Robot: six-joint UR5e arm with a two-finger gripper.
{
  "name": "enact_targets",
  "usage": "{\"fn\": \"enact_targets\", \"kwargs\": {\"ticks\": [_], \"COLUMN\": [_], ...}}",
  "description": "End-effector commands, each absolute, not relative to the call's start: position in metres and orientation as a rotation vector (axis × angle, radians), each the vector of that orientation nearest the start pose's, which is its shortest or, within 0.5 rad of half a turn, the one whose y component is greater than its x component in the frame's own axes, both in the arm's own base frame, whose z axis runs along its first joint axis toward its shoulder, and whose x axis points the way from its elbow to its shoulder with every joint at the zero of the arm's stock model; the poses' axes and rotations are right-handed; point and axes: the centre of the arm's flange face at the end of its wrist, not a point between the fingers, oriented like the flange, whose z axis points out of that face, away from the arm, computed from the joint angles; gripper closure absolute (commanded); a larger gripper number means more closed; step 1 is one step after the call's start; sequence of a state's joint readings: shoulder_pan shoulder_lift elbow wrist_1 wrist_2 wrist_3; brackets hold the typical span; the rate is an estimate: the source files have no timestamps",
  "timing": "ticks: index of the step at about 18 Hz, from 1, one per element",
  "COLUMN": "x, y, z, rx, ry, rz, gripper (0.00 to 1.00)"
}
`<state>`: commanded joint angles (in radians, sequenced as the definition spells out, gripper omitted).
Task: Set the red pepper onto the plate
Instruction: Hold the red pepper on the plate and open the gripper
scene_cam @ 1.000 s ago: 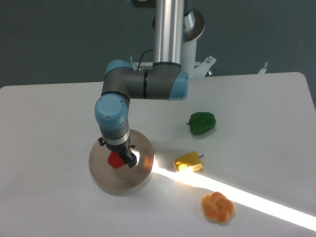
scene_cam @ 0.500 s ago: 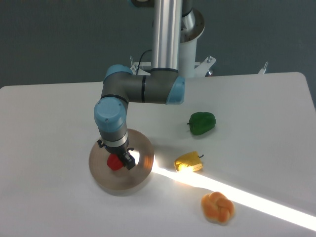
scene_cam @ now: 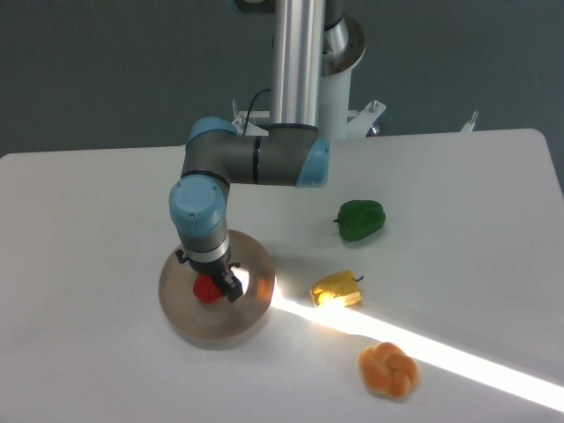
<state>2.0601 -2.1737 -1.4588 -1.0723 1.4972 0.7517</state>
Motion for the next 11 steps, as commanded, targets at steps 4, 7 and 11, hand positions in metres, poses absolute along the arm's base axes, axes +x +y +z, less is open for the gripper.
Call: {"fn": "enact_targets", "kwargs": {"ticks": [4, 7, 11], "x": [-0.2, -0.2, -0.207], "y": [0.672, 0.672, 0.668], "z": [0.232, 0.238, 0.253], "rx": [-3.063, -3.057, -3.045], "ry": [0.405, 0.407, 0.404], "rz": [-0.081, -0.074, -0.059], "gripper": [0.03, 0.0, 0.0]}}
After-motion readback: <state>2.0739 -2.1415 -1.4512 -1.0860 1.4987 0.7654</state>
